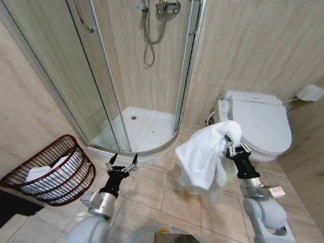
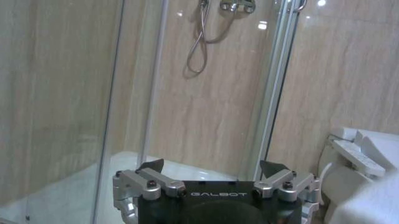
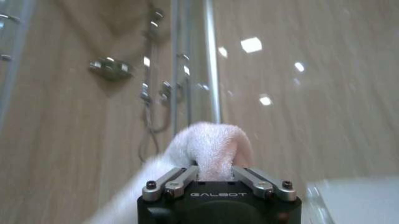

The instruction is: Discard the used towel into the hamper.

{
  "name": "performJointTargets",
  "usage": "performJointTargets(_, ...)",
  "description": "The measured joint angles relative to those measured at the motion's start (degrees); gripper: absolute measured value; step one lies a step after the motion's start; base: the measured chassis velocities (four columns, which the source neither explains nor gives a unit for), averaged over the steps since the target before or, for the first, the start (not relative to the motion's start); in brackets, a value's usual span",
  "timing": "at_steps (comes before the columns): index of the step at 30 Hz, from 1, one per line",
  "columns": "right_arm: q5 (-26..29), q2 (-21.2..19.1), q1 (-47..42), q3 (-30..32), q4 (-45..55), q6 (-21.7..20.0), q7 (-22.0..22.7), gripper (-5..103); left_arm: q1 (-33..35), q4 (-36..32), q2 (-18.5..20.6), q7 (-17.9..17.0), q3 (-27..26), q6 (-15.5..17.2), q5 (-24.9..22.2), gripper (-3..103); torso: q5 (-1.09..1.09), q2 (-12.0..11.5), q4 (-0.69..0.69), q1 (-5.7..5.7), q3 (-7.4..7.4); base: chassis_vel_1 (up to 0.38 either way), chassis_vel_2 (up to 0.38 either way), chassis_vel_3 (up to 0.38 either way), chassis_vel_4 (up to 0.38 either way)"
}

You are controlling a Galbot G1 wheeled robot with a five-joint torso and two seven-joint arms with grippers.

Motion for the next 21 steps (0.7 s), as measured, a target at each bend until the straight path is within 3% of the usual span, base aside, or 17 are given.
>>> performJointTargets(4, -0.39, -0.08, 1.49, 1.35, 5.28, -0.66, 0.94, 8, 0.0, 0.0, 0.01, 0.0, 0.0, 0.0, 0.0, 100, -0.11, 0.01, 0.01, 0.0, -0.01, 0.0, 0.0, 0.0, 0.0)
performJointTargets(9, 0.43, -1.88, 2.2, 3.41, 10.63, -1.79, 1.04, 8, 0.0, 0.0, 0.01, 0.0, 0.0, 0.0, 0.0, 100, -0.07, 0.01, 0.01, 0.0, -0.01, 0.0, 0.0, 0.0, 0.0)
performJointTargets(21, 0.08, -1.17, 0.93, 3.88, 12.63, -0.43, -1.1, 8, 0.0, 0.0, 0.01, 0.0, 0.0, 0.0, 0.0, 100, -0.06, 0.03, 0.01, 0.01, 0.0, 0.0, 0.0, 0.0, 0.0)
